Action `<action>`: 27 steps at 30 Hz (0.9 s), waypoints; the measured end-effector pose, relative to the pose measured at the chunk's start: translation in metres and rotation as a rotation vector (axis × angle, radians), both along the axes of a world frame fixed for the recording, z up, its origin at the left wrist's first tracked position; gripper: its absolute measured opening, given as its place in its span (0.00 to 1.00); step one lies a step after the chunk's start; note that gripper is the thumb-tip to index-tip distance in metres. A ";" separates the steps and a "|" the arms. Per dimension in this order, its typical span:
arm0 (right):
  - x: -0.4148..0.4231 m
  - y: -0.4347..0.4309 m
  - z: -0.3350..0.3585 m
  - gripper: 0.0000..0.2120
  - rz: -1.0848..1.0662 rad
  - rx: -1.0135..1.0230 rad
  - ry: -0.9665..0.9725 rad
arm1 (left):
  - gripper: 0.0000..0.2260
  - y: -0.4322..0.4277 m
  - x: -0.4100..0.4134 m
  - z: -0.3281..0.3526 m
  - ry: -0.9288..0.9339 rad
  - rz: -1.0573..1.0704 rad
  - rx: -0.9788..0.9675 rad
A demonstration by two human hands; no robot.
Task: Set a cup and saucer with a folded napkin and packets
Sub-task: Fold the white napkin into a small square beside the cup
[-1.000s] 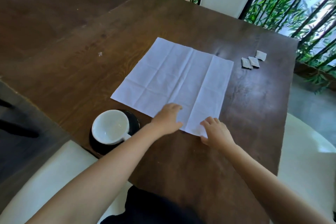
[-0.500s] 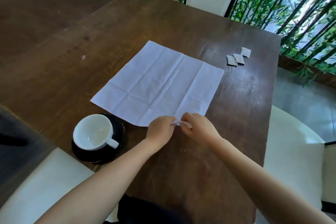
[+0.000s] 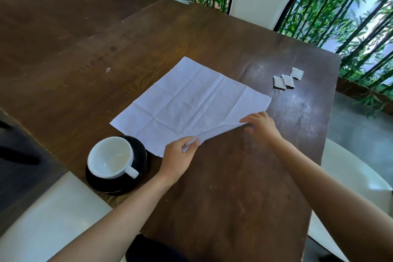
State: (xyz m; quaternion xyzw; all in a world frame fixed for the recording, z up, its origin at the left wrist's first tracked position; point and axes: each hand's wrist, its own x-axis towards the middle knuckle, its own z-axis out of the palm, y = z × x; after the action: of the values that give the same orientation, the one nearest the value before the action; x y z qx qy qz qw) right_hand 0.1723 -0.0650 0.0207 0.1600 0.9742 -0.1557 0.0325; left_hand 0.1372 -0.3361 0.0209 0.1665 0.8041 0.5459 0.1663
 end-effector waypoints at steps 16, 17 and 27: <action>0.066 0.037 -0.018 0.08 -0.002 0.082 0.009 | 0.19 0.000 0.025 -0.039 -0.014 -0.151 -0.319; 0.079 0.034 -0.020 0.08 -0.013 0.076 0.022 | 0.19 -0.001 0.028 -0.041 -0.004 -0.171 -0.331; 0.208 -0.041 -0.034 0.07 -0.305 0.042 0.017 | 0.10 -0.036 0.067 -0.045 0.084 -0.467 -0.357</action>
State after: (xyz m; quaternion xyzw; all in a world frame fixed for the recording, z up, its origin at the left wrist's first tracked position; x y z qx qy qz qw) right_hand 0.3802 -0.1056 -0.0135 0.3056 0.9418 -0.1399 -0.0029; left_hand 0.2041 -0.3717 -0.0240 0.3374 0.8337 0.3353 0.2805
